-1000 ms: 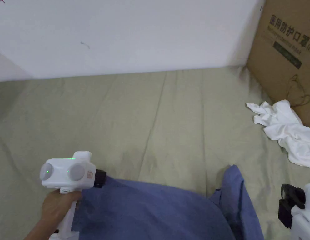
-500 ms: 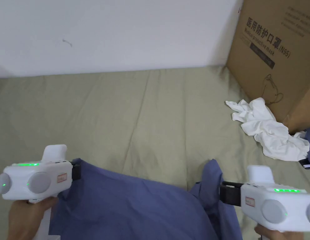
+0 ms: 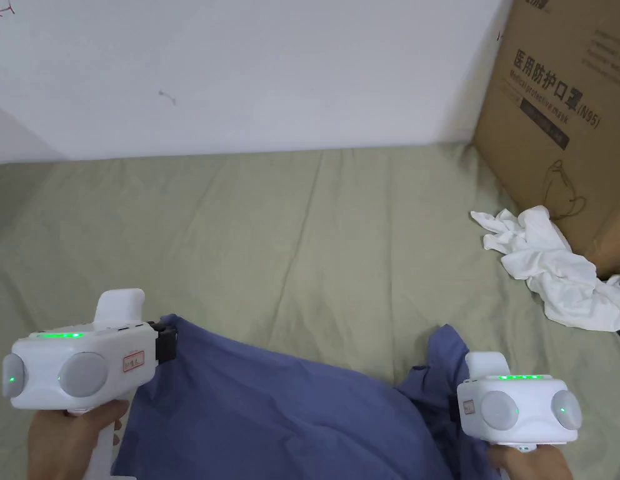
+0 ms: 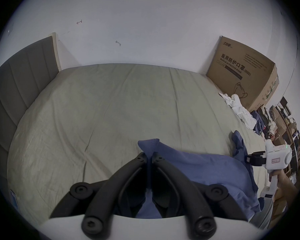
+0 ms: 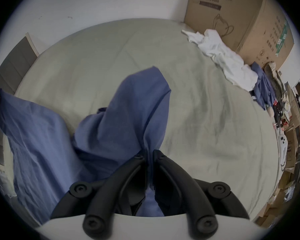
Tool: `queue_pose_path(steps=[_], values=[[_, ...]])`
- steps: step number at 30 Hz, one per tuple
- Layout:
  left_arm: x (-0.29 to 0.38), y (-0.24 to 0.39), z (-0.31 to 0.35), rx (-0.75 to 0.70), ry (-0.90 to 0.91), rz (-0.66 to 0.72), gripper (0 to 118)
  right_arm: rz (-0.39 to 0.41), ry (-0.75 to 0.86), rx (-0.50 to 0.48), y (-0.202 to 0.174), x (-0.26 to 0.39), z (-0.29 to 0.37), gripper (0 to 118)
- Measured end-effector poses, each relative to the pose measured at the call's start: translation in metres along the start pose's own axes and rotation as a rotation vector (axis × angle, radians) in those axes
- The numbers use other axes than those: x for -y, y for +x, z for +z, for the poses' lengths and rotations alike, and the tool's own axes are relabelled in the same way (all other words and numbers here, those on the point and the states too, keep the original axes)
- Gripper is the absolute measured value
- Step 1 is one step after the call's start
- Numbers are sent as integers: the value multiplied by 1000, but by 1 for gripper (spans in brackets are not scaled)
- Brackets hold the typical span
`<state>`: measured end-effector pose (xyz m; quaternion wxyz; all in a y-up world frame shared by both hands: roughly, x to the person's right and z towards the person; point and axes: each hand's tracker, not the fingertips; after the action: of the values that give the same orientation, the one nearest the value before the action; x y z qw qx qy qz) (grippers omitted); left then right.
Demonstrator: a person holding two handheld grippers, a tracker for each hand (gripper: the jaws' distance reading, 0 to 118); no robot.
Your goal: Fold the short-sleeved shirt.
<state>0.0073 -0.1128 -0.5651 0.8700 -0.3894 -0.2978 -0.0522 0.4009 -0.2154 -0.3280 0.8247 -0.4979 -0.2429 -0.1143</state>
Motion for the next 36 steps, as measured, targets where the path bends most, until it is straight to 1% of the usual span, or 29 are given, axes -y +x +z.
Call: queue_pose_path(steps=[2,3,8,12,14,17,21,25,31,36], values=[[3,-1,5,-3,5,14,7,3,67,-29,0,1,21,9],[4,-2,9,-4,11,22,7,5,95,-20,1,0,32,8],[10,-4,40,-7,53,53,7,5,269,-63,10,-6,100,8],[11,-10,79,-15,102,89,7,9,421,-57,19,-17,164,8],[9,-13,99,-26,131,97,7,5,479,-78,26,-26,190,8],[1,-18,131,-52,190,100,7,20,568,-99,28,-37,230,8],[-22,-24,175,-84,278,101,7,29,685,-150,20,-54,283,8],[-56,-28,218,-124,370,93,7,61,800,-172,5,-79,328,8],[-117,-25,275,-177,509,53,7,69,953,-180,-6,-133,372,8],[-171,-28,299,-231,579,33,7,53,1046,-182,-8,-178,397,8]])
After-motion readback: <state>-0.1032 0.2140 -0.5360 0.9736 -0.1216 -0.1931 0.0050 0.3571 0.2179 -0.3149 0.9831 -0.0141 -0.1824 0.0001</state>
